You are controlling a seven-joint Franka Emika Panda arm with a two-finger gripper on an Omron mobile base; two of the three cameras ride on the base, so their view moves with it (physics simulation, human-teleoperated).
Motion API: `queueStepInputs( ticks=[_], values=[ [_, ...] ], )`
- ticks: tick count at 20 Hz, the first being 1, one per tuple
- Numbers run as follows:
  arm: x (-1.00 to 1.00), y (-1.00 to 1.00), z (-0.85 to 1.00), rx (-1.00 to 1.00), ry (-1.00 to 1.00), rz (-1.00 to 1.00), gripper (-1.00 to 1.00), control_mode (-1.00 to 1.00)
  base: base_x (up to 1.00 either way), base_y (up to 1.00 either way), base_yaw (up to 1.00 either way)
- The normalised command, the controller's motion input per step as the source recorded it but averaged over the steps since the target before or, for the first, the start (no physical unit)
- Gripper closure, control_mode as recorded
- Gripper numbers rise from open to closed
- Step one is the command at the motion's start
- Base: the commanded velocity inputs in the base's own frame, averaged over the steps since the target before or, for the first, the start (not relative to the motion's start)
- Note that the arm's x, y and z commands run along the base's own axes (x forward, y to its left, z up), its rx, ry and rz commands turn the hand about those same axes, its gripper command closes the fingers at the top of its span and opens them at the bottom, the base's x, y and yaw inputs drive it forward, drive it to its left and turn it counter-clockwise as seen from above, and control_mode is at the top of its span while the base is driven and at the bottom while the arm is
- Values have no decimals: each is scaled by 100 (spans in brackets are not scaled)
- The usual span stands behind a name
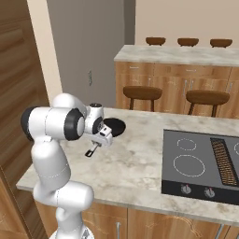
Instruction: Place both pans onto different burners. Then place the lemon and the shrimp on different pans.
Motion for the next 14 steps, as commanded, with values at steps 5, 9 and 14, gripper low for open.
queueStepInputs(
  ticks=[5, 9, 14],
  values=[
    [-16, 0, 31, 0, -18, -5, 100, -100, 0, 0, 0],
    [-35, -11, 49, 0, -6, -13, 100, -100, 0, 0, 0],
    [-63, -68, 30, 3, 5, -12, 100, -100, 0, 0, 0]
  ],
)
